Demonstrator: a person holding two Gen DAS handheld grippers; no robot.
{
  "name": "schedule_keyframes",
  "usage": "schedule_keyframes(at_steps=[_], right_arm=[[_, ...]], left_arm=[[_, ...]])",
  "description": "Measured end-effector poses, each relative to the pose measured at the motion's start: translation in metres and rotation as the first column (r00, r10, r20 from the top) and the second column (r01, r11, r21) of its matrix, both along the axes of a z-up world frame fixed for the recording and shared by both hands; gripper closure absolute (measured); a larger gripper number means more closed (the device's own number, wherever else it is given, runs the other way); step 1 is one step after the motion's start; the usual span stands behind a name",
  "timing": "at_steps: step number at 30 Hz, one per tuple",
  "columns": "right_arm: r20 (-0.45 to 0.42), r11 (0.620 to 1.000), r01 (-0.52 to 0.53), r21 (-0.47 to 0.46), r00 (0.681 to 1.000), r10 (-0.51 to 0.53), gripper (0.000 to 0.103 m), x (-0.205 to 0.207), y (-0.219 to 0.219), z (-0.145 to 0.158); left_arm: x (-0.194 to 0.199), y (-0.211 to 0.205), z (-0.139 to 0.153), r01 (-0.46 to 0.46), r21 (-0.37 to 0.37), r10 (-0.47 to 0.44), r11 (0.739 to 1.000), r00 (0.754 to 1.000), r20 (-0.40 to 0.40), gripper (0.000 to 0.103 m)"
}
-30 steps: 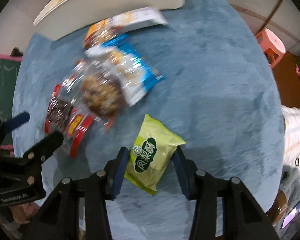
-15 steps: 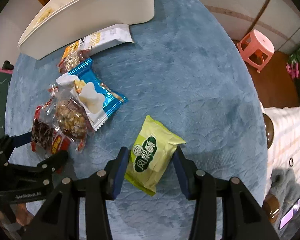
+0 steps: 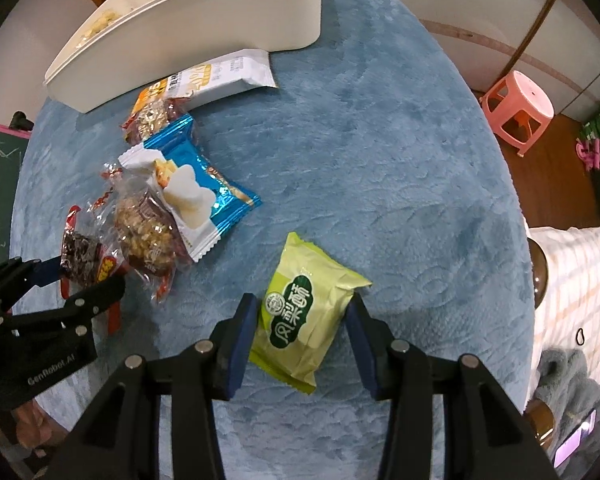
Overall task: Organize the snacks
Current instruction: 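Grasp the red-edged dried-fruit packet with the left tool while the right grasps the green packet, then carry both packets over the white tray and open both tools to release them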
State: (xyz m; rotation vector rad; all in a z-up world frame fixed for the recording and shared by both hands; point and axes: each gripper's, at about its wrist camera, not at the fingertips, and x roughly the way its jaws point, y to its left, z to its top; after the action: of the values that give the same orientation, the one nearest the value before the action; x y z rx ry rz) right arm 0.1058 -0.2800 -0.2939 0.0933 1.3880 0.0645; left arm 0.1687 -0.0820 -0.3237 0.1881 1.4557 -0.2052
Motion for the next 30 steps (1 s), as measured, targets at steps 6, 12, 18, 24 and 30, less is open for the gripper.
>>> schedule_keyframes(at_steps=[6,12,18,24,30], right_arm=[[-0.004,0.999,-0.030,0.040,1.000,0.030,0.059,-0.013,0.003,0.005],[0.018,0.997,-0.046,0.068,0.999,0.045,0.059,-0.025,0.005,0.015],[0.077,0.994,-0.059,0.093,0.996,0.052,0.059,-0.029,-0.001,0.035],[0.163,0.990,-0.077,0.117,0.985,0.057,0.059,-0.034,-0.003,0.068],[0.238,0.987,-0.090,0.137,0.970,0.055,0.059,-0.029,-0.006,0.099]], left_arm=[[-0.017,-0.004,0.011,-0.017,0.009,0.017,1.000,1.000,0.004,0.060],[-0.041,-0.006,0.031,-0.023,-0.004,0.024,1.000,0.999,0.026,0.061],[-0.057,-0.012,0.062,-0.027,-0.030,0.029,0.999,0.997,0.069,0.061],[-0.063,-0.009,0.100,-0.027,-0.073,0.037,0.997,0.989,0.144,0.061],[-0.059,-0.001,0.144,-0.012,-0.120,0.040,0.993,0.970,0.239,0.061]])
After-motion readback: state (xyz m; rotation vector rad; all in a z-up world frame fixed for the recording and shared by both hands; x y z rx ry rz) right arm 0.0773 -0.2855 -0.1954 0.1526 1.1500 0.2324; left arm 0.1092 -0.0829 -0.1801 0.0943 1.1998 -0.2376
